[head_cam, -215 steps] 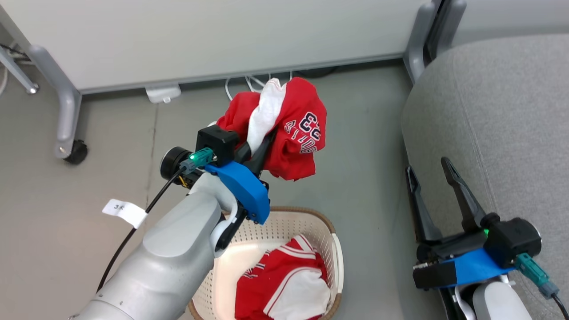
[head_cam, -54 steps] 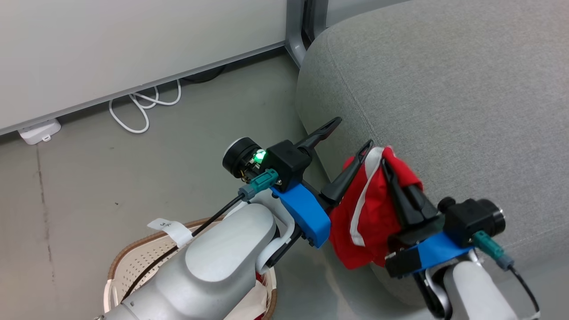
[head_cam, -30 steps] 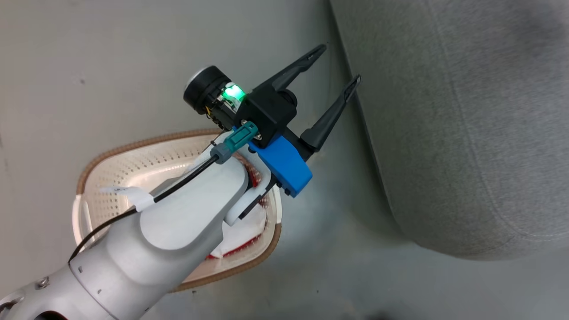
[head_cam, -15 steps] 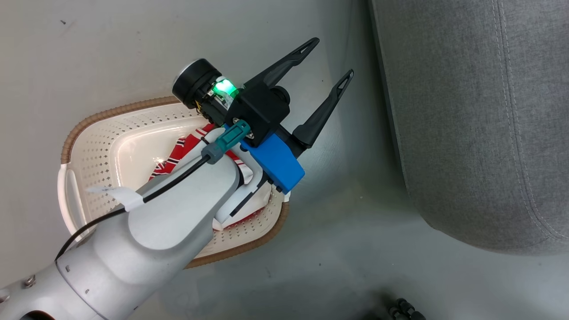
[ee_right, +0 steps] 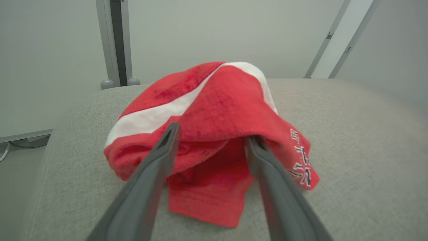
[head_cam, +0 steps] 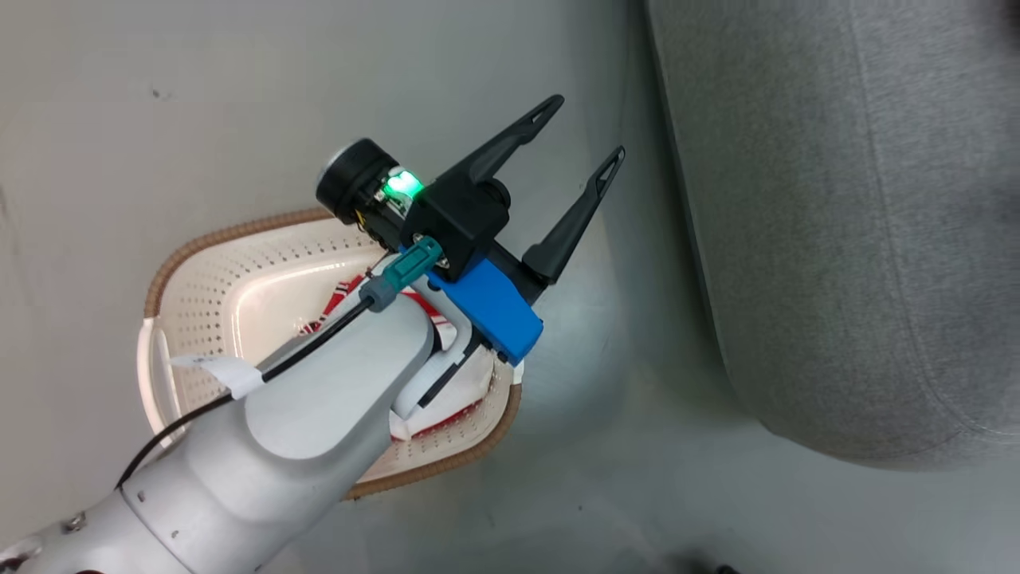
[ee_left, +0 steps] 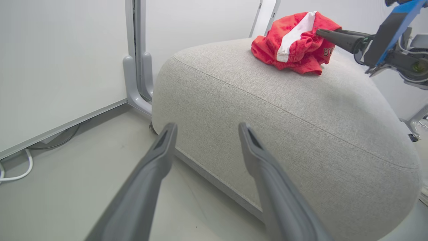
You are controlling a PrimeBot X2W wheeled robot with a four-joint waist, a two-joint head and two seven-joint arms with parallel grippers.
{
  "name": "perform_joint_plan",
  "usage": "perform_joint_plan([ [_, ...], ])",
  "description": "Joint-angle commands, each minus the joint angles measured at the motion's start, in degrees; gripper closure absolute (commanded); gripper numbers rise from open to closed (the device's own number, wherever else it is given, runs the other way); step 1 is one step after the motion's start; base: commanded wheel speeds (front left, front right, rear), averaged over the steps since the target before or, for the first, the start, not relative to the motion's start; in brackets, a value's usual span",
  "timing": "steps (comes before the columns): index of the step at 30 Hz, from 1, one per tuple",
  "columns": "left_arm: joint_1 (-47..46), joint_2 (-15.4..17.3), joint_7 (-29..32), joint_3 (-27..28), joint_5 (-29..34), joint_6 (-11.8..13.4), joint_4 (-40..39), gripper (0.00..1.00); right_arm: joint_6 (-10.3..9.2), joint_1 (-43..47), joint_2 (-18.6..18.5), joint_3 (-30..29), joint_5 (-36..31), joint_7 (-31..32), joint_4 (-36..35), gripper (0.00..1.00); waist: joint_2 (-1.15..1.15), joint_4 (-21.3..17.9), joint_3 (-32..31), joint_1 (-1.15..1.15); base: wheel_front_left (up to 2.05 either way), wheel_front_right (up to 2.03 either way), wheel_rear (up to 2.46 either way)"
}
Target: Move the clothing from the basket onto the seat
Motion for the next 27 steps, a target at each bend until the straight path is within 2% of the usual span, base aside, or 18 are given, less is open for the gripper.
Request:
perform_joint_plan([
  [1, 0.60, -0.47, -0.70, 0.20, -0.44, -0.28, 0.56, 0.00, 0.01, 3.03, 0.74, -0.07, 0.36, -0.03, -1.71, 0.00, 0.00, 0.10, -2.49, -0.01, 0.00, 0.00, 0.00],
  [6, 3.37, -1.50, -2.24, 1.81, -1.63, 0.12, 2.45, 0.00, 0.01, 12.69, 3.72, 1.32, -1.02, -0.03, -8.67, 0.00, 0.00, 0.69, -7.72, -0.01, 0.00, 0.00, 0.00],
  [11, 7.07, -1.23, -2.98, 7.00, -2.44, 2.21, 3.12, 0.00, 0.01, 19.42, 6.11, 5.98, -1.92, -0.03, -15.18, 0.00, 0.00, 1.49, -13.05, -0.01, 0.00, 0.00, 0.00],
  [14, 10.30, -0.70, -2.99, 12.27, -0.93, 3.59, 1.18, 0.00, 0.01, 22.21, 7.12, 9.85, -1.79, -0.02, -19.00, 0.00, 0.00, 2.29, -15.92, -0.01, 0.00, 0.00, 0.00],
  [20, 18.89, -0.79, -3.02, 23.45, 4.15, 4.21, -2.91, 0.00, 0.02, 26.73, 9.46, 14.03, -1.38, -0.02, -24.95, 0.00, 0.00, 4.99, -21.46, -0.01, 0.00, 0.00, 0.00],
  [27, 29.07, -3.61, -2.98, 36.61, 9.93, 2.18, -7.25, 0.00, 0.02, 31.51, 10.99, 17.24, -1.94, -0.02, -29.16, 0.00, 0.00, 8.16, -26.57, -0.01, 0.00, 0.00, 0.00],
])
